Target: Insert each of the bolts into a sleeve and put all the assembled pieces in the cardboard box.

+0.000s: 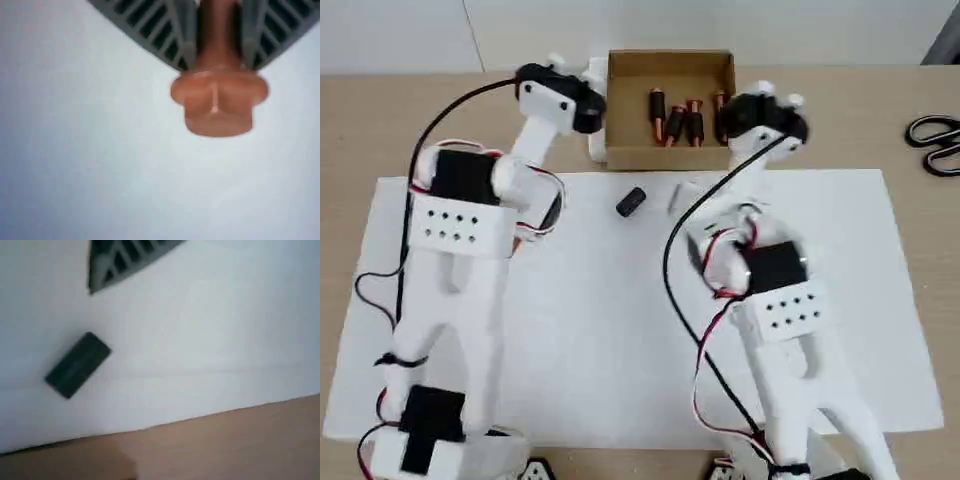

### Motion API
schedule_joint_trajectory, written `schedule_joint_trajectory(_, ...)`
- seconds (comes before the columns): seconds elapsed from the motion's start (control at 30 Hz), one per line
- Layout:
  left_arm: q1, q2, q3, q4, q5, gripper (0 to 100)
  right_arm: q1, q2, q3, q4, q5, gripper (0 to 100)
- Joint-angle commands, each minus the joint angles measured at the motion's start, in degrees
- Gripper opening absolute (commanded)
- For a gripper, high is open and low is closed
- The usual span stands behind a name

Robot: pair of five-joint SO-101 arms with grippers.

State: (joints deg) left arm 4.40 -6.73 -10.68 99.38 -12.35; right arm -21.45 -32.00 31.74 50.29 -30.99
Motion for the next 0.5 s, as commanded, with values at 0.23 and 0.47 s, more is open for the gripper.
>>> schedule_joint_trajectory(0.23, -18.46, -9.32, 8.48, 1.05, -3.96, 1, -5.93, 2.07, 5.80, -21.23, -1.23, 24.6)
schedule_joint_trajectory(0.47, -25.93, -12.40, 15.52, 0.97, -4.75, 1, -5.85, 15.25, 5.10, -35.91, -10.64, 24.5)
